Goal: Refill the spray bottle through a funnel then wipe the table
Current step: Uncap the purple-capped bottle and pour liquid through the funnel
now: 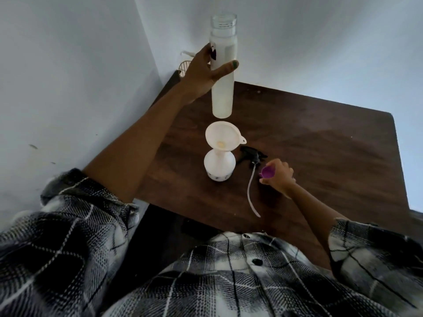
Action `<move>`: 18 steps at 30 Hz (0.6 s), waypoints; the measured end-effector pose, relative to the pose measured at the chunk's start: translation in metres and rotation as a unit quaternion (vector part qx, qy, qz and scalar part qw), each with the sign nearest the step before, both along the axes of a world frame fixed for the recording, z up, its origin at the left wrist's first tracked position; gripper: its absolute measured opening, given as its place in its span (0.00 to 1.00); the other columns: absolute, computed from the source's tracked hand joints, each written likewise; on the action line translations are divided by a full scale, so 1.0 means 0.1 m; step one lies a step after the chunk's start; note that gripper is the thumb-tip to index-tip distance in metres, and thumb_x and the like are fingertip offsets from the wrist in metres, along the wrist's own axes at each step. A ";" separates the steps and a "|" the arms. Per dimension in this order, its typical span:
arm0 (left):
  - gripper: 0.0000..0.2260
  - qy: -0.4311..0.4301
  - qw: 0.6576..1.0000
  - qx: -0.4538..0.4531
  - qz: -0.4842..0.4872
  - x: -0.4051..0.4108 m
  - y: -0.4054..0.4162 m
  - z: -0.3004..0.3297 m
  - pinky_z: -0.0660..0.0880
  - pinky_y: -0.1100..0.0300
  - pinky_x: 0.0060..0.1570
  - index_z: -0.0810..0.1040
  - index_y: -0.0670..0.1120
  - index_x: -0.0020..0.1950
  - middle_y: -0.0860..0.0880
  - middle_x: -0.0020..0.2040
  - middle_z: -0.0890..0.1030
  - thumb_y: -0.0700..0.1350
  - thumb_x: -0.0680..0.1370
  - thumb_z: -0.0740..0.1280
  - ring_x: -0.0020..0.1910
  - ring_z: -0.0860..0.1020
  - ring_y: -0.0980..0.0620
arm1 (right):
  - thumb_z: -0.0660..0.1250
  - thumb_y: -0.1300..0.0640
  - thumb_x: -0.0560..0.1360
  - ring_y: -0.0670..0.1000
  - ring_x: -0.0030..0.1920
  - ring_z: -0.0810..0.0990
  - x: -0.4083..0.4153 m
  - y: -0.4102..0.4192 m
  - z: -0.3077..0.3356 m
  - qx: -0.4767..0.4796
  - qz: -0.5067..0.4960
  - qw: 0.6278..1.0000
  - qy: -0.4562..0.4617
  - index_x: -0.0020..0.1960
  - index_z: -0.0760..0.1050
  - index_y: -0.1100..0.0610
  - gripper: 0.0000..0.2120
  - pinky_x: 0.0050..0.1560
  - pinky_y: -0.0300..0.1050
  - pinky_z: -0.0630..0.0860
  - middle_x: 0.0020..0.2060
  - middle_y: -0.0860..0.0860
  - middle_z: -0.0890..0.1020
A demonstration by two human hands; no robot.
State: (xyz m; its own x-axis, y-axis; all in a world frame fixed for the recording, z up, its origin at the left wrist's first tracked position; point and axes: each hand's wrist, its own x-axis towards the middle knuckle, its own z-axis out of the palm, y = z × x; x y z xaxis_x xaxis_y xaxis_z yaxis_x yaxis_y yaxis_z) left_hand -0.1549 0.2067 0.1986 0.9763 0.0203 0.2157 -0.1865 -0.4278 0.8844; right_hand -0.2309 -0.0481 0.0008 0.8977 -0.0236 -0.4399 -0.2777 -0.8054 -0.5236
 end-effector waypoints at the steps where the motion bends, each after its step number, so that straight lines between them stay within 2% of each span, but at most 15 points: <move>1: 0.23 0.001 1.000 0.001 0.000 0.00 0.00 -0.01 0.75 0.71 0.45 0.70 0.42 0.65 0.52 0.53 0.77 0.50 0.74 0.71 0.49 0.77 0.63 | 0.76 0.55 0.66 0.57 0.64 0.65 -0.02 0.00 0.00 -0.016 0.003 1.000 0.006 0.59 0.68 0.50 0.26 0.62 0.56 0.67 0.62 0.54 0.67; 4: 0.23 0.001 1.000 0.006 0.001 -0.01 -0.01 -0.01 0.75 0.72 0.45 0.70 0.43 0.65 0.53 0.52 0.77 0.50 0.74 0.71 0.49 0.76 0.63 | 0.77 0.52 0.65 0.57 0.63 0.64 -0.04 -0.02 0.00 -0.033 0.004 0.999 0.013 0.58 0.67 0.49 0.27 0.62 0.56 0.67 0.63 0.55 0.65; 8: 0.23 0.010 1.000 -0.005 -0.009 -0.03 -0.04 -0.04 0.75 0.72 0.43 0.69 0.41 0.65 0.50 0.53 0.77 0.48 0.74 0.71 0.49 0.77 0.63 | 0.75 0.43 0.64 0.58 0.65 0.63 -0.05 -0.11 -0.01 -0.056 0.036 0.997 0.034 0.63 0.65 0.49 0.32 0.63 0.59 0.64 0.64 0.54 0.63; 10: 0.24 0.017 1.000 -0.009 -0.014 -0.03 -0.05 -0.04 0.75 0.72 0.43 0.69 0.42 0.65 0.49 0.55 0.77 0.49 0.74 0.71 0.49 0.77 0.61 | 0.71 0.43 0.68 0.58 0.64 0.64 -0.03 -0.14 0.02 -0.053 0.010 0.999 0.007 0.62 0.68 0.50 0.26 0.63 0.58 0.64 0.63 0.55 0.65; 13: 0.24 0.023 0.999 -0.016 -0.020 -0.01 -0.03 -0.02 0.76 0.69 0.48 0.70 0.44 0.65 0.49 0.58 0.78 0.49 0.73 0.71 0.53 0.78 0.56 | 0.67 0.48 0.72 0.58 0.62 0.68 0.10 -0.13 0.16 -0.048 -0.096 0.989 -0.099 0.56 0.73 0.52 0.15 0.62 0.58 0.65 0.60 0.55 0.71; 15: 0.24 0.023 0.999 -0.016 -0.025 0.00 -0.02 0.01 0.76 0.65 0.51 0.70 0.45 0.65 0.48 0.59 0.78 0.50 0.73 0.72 0.55 0.78 0.53 | 0.66 0.52 0.73 0.58 0.59 0.71 0.26 -0.09 0.33 -0.004 -0.164 0.974 -0.156 0.52 0.74 0.53 0.10 0.60 0.58 0.68 0.57 0.56 0.74; 17: 0.24 0.026 0.999 -0.016 -0.024 0.03 -0.04 0.01 0.76 0.61 0.53 0.70 0.45 0.65 0.49 0.59 0.78 0.50 0.72 0.72 0.55 0.78 0.53 | 0.68 0.55 0.71 0.57 0.54 0.75 0.49 0.00 0.53 0.093 -0.160 0.969 -0.165 0.51 0.74 0.52 0.10 0.56 0.56 0.72 0.55 0.57 0.77; 18: 0.24 0.025 0.999 -0.015 -0.023 0.04 -0.05 0.01 0.76 0.60 0.54 0.70 0.46 0.65 0.49 0.59 0.78 0.50 0.72 0.72 0.55 0.78 0.52 | 0.70 0.57 0.71 0.56 0.53 0.76 0.60 0.06 0.64 0.153 -0.135 0.966 -0.156 0.54 0.73 0.53 0.13 0.53 0.54 0.73 0.54 0.58 0.77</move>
